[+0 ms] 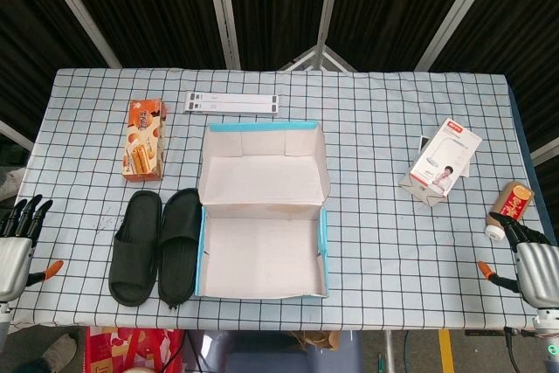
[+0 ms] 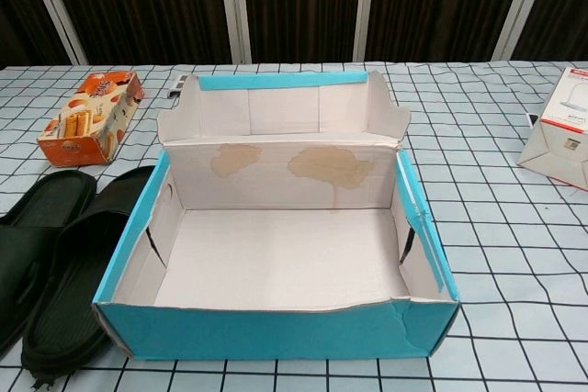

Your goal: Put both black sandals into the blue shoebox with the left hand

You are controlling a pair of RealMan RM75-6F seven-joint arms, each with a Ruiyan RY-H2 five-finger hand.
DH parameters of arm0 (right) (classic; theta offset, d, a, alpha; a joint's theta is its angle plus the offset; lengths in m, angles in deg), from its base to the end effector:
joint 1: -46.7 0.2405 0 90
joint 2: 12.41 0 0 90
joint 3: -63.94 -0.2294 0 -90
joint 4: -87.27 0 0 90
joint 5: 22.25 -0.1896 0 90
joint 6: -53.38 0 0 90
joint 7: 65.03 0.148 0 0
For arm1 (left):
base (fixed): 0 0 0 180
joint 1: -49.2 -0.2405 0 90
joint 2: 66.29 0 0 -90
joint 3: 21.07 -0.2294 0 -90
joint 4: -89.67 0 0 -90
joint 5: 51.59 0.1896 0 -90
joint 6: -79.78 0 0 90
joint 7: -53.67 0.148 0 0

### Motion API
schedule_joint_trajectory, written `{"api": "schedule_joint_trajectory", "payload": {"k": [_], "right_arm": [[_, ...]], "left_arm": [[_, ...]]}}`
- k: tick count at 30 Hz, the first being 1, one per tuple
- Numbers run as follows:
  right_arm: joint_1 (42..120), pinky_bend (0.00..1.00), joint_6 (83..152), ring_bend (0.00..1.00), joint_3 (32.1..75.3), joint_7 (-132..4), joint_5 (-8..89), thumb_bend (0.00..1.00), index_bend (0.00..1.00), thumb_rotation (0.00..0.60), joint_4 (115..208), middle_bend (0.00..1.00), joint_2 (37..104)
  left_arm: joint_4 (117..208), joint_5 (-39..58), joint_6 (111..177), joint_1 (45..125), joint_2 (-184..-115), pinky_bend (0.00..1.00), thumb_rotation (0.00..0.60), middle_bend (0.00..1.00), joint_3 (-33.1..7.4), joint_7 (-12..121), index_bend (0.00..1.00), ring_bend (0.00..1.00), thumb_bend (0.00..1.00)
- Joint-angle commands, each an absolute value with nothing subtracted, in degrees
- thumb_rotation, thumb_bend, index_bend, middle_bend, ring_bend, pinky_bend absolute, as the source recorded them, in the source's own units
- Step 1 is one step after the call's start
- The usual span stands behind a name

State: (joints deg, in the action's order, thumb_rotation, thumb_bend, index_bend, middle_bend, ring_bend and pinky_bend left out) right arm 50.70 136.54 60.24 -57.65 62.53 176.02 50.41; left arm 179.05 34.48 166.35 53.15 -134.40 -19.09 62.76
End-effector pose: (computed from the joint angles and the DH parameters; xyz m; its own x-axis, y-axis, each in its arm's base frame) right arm -0.2981 -0.1806 0.1782 0.3511 -0.0175 0.9362 -0.9356 0.0332 0.3515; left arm -0.2849 0.1742 0.1514 0.5211 -0.0002 0.8535 0.8535 0.0052 -0.5211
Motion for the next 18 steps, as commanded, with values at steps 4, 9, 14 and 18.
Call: {"api": "schedule_joint_trajectory", "payload": {"k": [4, 9, 14, 18], "right_arm": [[50.5, 0.31, 136.6, 0.29, 60.5, -57.8, 62.7, 0.23, 0.18, 0.6, 176.1, 0.24, 50.2], [50.2, 0.31, 137.1, 0.29, 60.4, -57.8, 62.7, 0.23, 0.18, 0.6, 176.8, 0.24, 49.9], [50.0, 0.31, 137.5, 0.29, 60.3, -57.8, 62.5, 0.23, 0.18, 0.6, 177.2, 0.24, 49.7], [50.0, 0.31, 137.3, 0.29, 60.6, -57.9, 62.9, 0.23, 0.18, 0.6, 177.1, 0.24, 49.6]], "left_arm": [[179.5, 34.8, 166.6, 53.1, -134.4, 0.13, 0.6, 0.0, -19.2, 63.3, 0.0, 0.0, 0.1], [179.6, 35.7, 166.5, 53.3, -134.6, 0.13, 0.6, 0.01, -19.6, 63.7, 0.0, 0.0, 0.1], [179.2, 34.7, 164.9, 53.8, -134.8, 0.13, 0.6, 0.03, -19.6, 63.7, 0.0, 0.0, 0.1], [179.5, 35.8, 165.0, 54.0, -134.8, 0.13, 0.6, 0.07, -19.9, 63.5, 0.0, 0.0, 0.1]]}}
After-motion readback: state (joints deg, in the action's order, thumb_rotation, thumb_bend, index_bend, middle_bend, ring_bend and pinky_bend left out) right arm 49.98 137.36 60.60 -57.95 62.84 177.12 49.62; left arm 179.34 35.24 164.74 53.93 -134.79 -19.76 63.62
